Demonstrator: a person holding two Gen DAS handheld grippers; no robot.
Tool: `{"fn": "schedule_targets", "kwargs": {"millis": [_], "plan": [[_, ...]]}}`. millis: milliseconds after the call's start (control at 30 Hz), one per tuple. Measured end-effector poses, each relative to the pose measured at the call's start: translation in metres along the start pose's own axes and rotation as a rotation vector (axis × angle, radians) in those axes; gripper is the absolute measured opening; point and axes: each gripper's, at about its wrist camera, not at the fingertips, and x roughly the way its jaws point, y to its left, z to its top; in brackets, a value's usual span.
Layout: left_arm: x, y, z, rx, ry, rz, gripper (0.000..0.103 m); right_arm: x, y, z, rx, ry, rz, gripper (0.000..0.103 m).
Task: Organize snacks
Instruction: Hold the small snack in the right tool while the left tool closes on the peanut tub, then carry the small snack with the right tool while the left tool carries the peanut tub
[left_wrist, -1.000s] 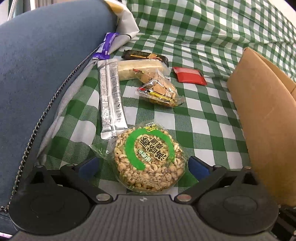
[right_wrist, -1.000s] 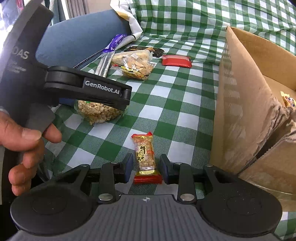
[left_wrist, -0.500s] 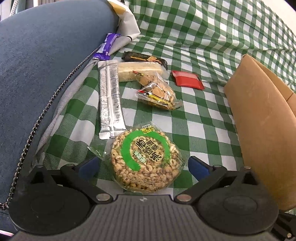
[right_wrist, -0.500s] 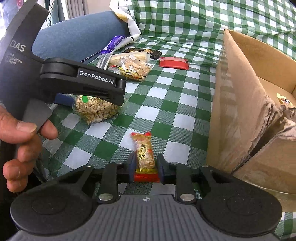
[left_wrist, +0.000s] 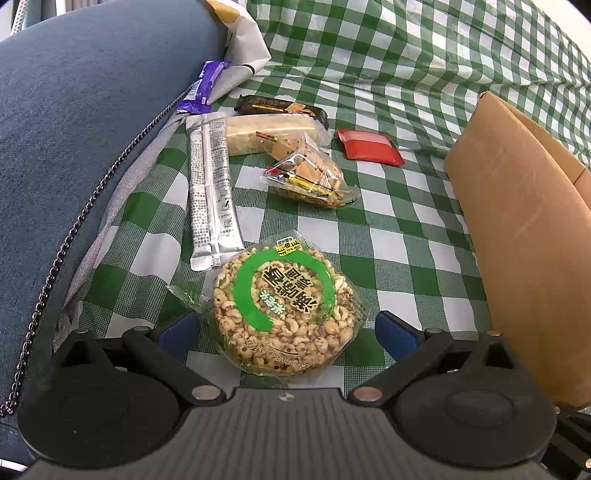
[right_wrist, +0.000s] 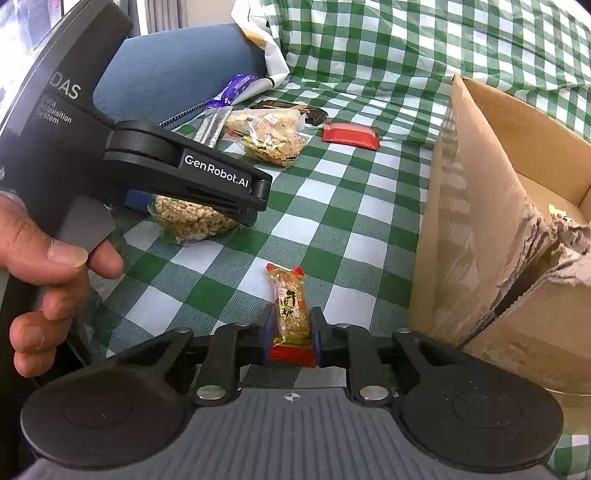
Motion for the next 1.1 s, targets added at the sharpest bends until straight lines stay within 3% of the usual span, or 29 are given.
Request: {"fn": "schedule_targets", "kwargs": {"millis": [367, 933, 1100], "plan": [[-0.0067, 0.0, 0.0016, 0.019, -0.028, -0.017, 0.084, -0.0028, 0.0008, 0.0003, 0.002, -0.006, -0.014, 0.02], [-0.0026, -0.0051, 0.0008, 0.048, -0.001, -0.031, 0.085, 0.0018, 0.0005, 0.0016, 0.0, 0.018, -0.022, 0.024], [-0.0053, -0.0041, 0.0018, 0.05, -0.014, -0.046, 0.082, 0.0009, 0.0027, 0.0017, -0.023, 0.003, -0.023, 0.02]]}}
